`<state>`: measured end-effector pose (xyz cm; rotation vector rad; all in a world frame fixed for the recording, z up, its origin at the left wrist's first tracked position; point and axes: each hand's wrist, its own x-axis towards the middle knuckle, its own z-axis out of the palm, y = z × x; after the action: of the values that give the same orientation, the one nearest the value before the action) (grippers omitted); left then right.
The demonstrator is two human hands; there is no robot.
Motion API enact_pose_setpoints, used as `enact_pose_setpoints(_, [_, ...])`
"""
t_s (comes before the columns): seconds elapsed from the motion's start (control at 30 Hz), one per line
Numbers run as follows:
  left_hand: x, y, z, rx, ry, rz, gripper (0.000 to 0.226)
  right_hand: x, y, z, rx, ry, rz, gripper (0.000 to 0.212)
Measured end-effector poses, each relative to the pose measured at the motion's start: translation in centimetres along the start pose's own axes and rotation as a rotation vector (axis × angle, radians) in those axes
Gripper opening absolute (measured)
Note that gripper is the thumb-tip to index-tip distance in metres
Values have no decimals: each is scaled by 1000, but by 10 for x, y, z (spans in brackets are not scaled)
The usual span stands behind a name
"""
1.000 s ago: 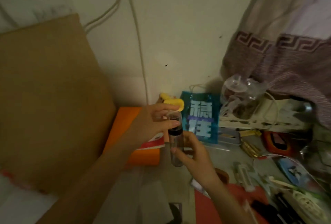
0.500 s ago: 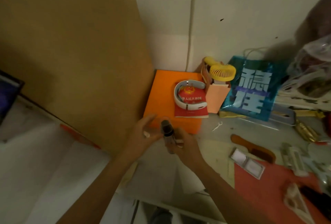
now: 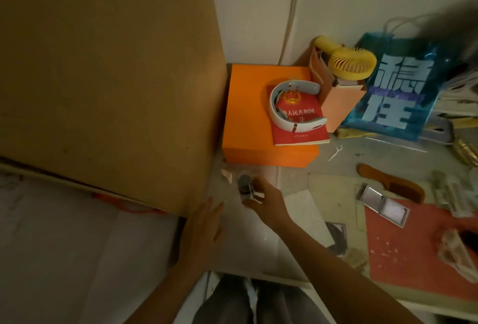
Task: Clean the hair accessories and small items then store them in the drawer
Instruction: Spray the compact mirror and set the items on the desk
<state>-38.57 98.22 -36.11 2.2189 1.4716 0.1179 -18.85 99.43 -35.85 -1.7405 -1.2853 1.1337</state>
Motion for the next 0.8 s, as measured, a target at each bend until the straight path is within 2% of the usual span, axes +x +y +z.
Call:
enact_pose_setpoints(0.1, [-15,-29,28,11,-183,17,47,4,9,5,3,-1,45,36])
enact_pose_setpoints(0.13, [-20,-33,31,9,-200,-8,49,6,12,7,-8,-1,44,37])
enact_pose_setpoints(0.17, [-24,-40,38,10,-141,22,52,9,15,9,-22,-5,42,38])
enact_pose_setpoints(0.27, [-24,-45,37,53,-140,65,56,16,20,13,-21,-27,41,41])
enact_pose_setpoints(0.3, [-23,-43,40,74,-96,101,67,19,20,14,-24,-31,44,41])
enact_pose_setpoints(0.33, [-20,-39,37,71,-141,102,79,22,22,15,-30,-36,48,41])
enact_pose_setpoints(0.5, [-22,-43,57,-23,-108,-23,98,24,26,15,-74,-102,-7,38])
enact_pose_setpoints(0.63, [-24,-37,64,-72,-65,-55,80,19,28,10,-98,-110,-30,38])
enact_pose_setpoints(0.7, [-22,-33,64,-155,11,-86,64,16,29,10,-101,-89,-41,39])
enact_pose_setpoints(0.8, [-23,-35,68,-212,12,-132,48,14,28,13,-87,-78,-26,40])
